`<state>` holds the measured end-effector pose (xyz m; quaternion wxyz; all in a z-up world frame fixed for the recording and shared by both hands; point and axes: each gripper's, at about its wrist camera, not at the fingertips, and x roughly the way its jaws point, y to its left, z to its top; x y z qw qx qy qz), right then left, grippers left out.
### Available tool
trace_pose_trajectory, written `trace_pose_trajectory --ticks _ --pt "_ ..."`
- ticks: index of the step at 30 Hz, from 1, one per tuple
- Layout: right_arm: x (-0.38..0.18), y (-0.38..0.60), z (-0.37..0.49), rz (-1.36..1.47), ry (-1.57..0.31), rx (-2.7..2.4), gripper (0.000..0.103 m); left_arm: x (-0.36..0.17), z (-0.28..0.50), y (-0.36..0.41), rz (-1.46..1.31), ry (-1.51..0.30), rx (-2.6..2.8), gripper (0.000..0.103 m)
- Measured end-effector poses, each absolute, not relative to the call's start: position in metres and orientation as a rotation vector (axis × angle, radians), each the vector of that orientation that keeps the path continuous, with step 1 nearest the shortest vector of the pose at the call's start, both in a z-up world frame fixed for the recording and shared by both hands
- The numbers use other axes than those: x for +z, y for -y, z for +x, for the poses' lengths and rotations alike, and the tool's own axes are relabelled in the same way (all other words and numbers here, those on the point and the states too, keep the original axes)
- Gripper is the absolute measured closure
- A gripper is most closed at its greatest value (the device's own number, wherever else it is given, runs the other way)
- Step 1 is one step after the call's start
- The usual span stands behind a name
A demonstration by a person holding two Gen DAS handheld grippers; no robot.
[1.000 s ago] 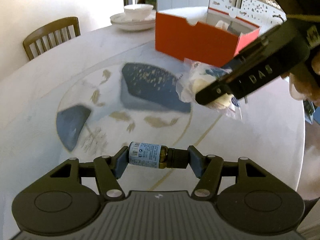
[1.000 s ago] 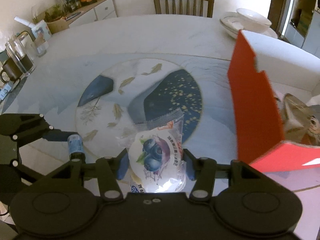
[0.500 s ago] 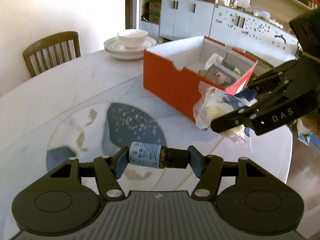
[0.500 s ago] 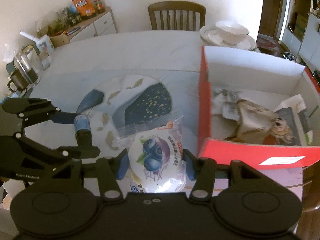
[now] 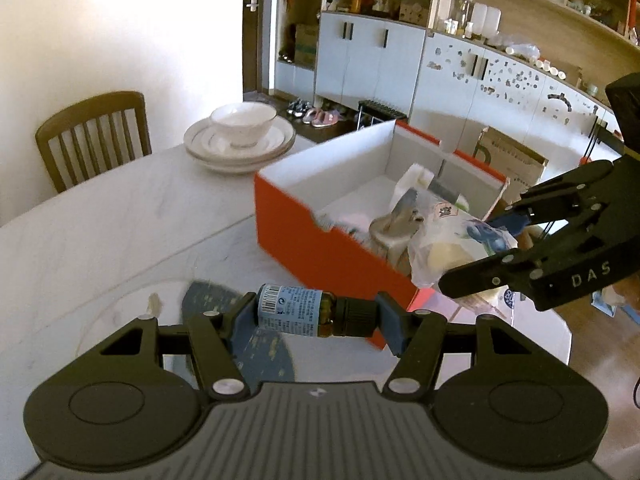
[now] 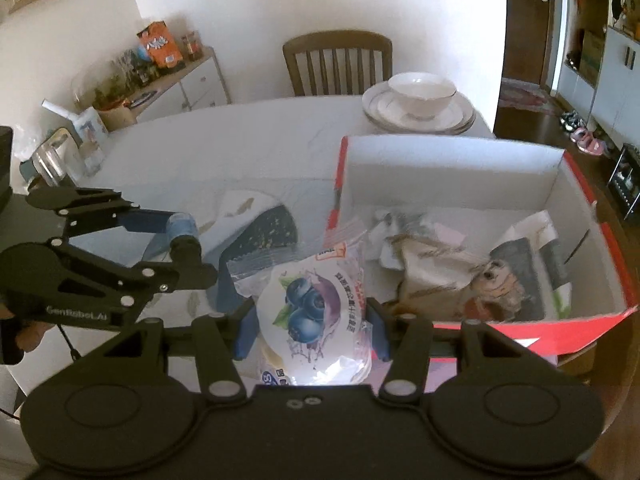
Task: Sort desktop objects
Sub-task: 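Carry the bottle and blueberry bag with both tools over the red box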
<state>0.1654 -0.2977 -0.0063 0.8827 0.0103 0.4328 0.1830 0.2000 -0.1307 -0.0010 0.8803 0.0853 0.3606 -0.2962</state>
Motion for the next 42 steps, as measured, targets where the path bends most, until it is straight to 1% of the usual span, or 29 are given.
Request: trace_pose_trajectory --ticks 9,22,31,42 --pt "0.001 0.343 0.176 0.007 -0.868 0.338 0.049 0.013 0.212 0.174 0.212 -0.721 -0.653 0.041" --pt "0.001 0.405 0.191 0.005 -0.849 0.265 0.049 0.012 0.233 0.247 0.275 -0.711 -0.729 0.041" --pt "-0.002 0.425 0.223 0.008 -0.843 0.255 0.049 0.003 0.259 0.281 0.318 -0.722 -0.716 0.041" --pt "-0.022 0.428 0.271 0.046 -0.877 0.276 0.049 -0.026 0.309 0.293 0.328 -0.816 -0.661 0.041"
